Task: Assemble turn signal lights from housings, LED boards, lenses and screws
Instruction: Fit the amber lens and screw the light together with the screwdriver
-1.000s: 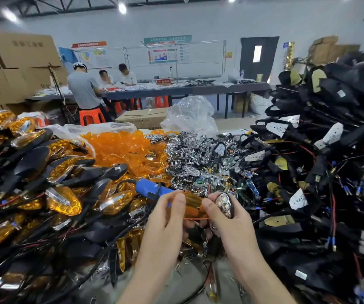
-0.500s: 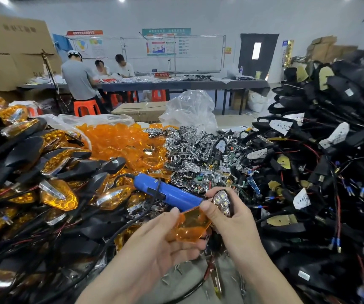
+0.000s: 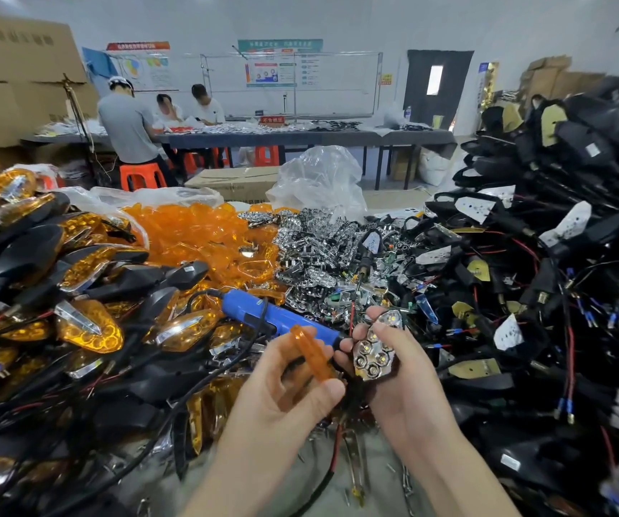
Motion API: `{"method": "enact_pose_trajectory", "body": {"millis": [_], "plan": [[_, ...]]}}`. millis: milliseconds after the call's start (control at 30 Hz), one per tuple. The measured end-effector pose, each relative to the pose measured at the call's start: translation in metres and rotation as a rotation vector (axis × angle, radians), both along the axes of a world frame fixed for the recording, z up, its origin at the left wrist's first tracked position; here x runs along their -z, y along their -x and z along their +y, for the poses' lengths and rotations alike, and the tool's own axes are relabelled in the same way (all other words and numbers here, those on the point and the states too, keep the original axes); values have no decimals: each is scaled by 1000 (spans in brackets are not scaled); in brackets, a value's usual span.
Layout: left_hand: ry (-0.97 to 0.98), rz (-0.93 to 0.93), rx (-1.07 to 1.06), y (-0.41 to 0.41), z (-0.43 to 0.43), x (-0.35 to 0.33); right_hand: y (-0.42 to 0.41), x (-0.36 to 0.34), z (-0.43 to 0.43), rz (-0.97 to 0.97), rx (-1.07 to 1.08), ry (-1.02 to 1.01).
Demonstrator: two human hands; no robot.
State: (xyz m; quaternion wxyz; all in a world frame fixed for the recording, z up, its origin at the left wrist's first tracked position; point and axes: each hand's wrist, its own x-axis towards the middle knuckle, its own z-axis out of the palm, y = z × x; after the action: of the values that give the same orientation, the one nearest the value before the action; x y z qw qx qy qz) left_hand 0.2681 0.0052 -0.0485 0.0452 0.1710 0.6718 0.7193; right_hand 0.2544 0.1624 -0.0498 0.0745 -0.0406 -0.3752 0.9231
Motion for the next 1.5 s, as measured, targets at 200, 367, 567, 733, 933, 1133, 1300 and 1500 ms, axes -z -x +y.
{"method": "enact_pose_trajectory", "body": {"millis": [200, 367, 567, 733, 933, 1133, 1300, 1500], "plan": [[21, 48, -15, -6, 11, 7, -2, 0, -1, 45, 13, -52], [53, 66, -49, -4, 13, 13, -5, 1, -2, 52, 23, -173], [81, 89, -44, -3, 13, 16, -7, 2, -3, 70, 7, -245], [156, 166, -67, -3, 15, 16, -8, 3, -3, 105, 18, -342], [258, 243, -69, -4, 15, 13, -11, 1, -10, 129, 72, -489], [325, 292, -108, -1, 14, 18, -14, -1, -17, 201, 65, -632], [398, 263, -113, 0, 13, 20, -13, 2, -20, 219, 88, -760], [281, 243, 39, 3, 13, 12, -13, 2, -22, 254, 140, -797]]}}
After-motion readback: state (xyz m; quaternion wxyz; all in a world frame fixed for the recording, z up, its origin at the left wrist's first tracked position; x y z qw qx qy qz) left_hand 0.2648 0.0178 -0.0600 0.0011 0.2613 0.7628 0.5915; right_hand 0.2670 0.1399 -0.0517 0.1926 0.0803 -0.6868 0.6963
